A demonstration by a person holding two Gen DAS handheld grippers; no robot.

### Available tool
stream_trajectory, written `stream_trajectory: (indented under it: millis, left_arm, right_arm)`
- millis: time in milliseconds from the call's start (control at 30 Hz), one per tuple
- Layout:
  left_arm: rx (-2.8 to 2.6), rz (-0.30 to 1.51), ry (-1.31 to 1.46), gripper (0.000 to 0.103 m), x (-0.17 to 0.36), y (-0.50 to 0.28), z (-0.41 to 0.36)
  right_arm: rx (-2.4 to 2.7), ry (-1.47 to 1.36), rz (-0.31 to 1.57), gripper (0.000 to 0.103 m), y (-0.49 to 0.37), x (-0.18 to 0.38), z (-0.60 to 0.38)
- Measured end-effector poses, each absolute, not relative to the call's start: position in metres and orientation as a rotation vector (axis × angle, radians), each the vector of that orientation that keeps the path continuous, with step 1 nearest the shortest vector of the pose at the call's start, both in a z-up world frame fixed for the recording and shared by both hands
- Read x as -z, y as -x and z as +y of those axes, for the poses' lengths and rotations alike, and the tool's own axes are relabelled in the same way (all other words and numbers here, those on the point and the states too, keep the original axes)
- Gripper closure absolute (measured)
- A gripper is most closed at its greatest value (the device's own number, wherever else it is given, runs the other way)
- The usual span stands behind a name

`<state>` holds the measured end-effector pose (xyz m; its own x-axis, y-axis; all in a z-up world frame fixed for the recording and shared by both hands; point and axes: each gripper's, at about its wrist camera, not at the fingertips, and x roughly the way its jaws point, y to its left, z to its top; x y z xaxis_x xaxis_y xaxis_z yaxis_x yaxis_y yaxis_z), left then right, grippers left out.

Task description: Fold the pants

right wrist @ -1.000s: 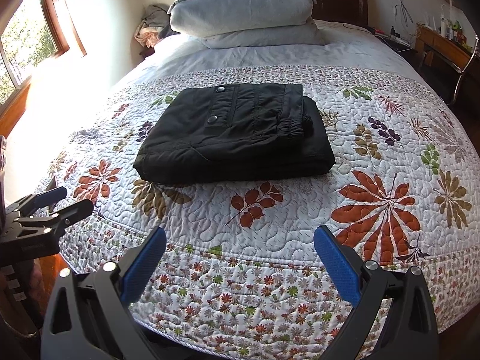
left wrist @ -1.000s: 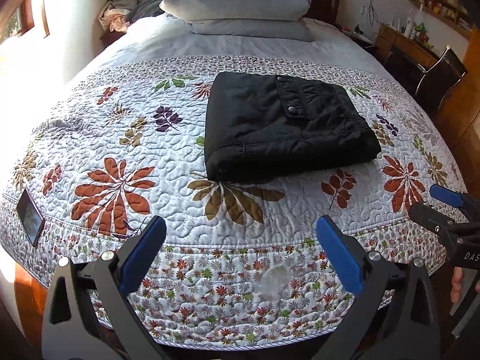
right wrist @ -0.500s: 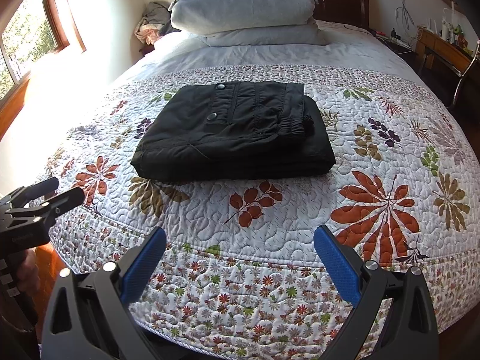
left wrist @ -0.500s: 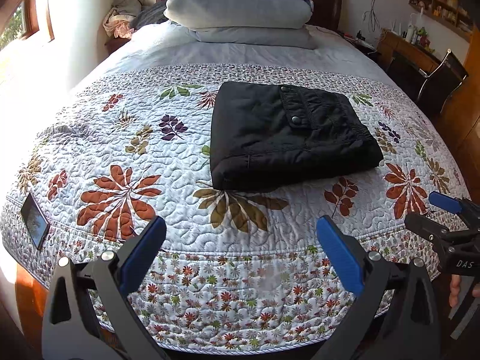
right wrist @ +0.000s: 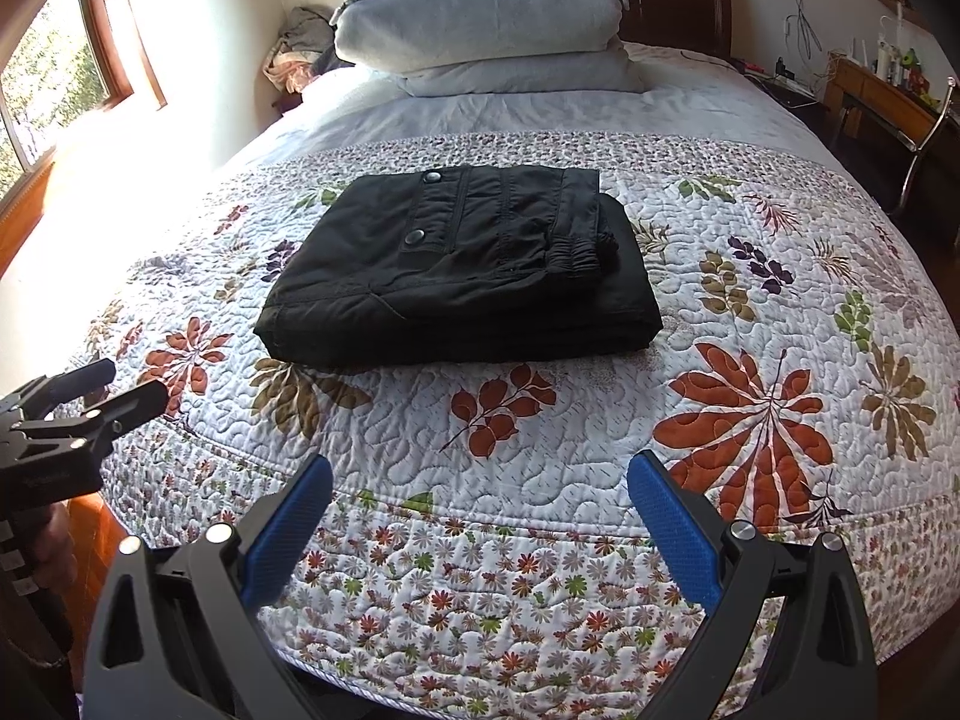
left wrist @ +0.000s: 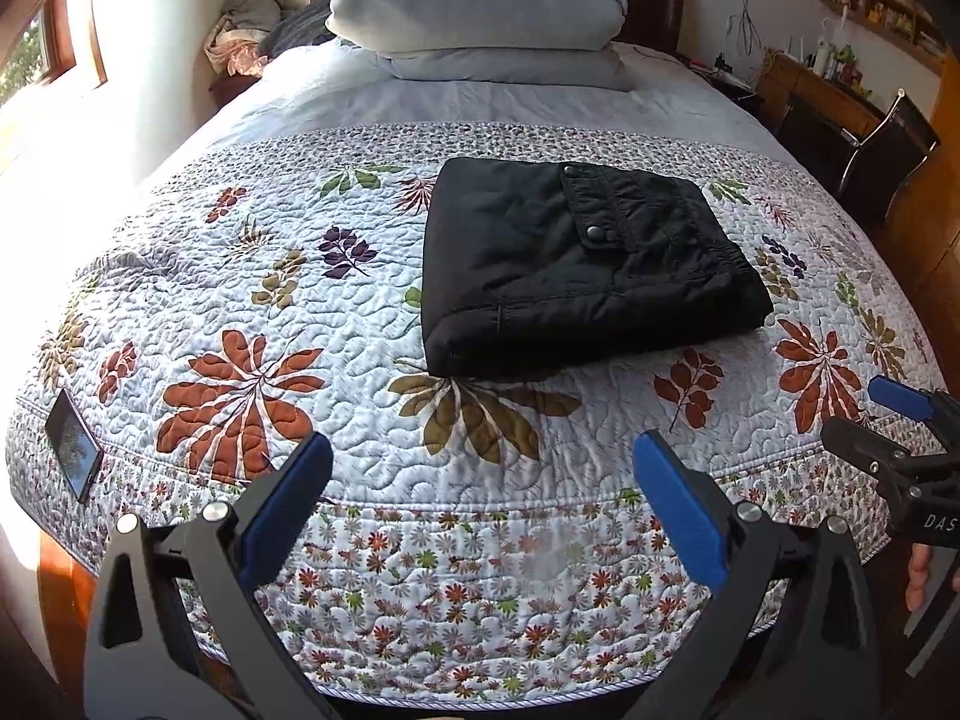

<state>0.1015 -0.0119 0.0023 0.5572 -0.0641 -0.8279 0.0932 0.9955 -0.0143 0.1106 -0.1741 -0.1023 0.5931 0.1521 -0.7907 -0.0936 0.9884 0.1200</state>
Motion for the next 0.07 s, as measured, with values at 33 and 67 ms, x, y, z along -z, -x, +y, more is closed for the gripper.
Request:
stream_trajectory:
  millis: [33,67]
  left_arm:
    - [0.097,0.979,-0.028,0.003,-0.0020,-0.1016,-0.0116]
    - [0.102,0.982,-0.024,0.003,-0.0016,-0.1018,-0.0115]
  right_arm:
    - [-0.144,-0.068,0.925,0.004,-0.1108,0.1022,-0.1743]
    - [-0.144,-0.067,0.925,0.004,-0.1110,0.1020,-0.1742]
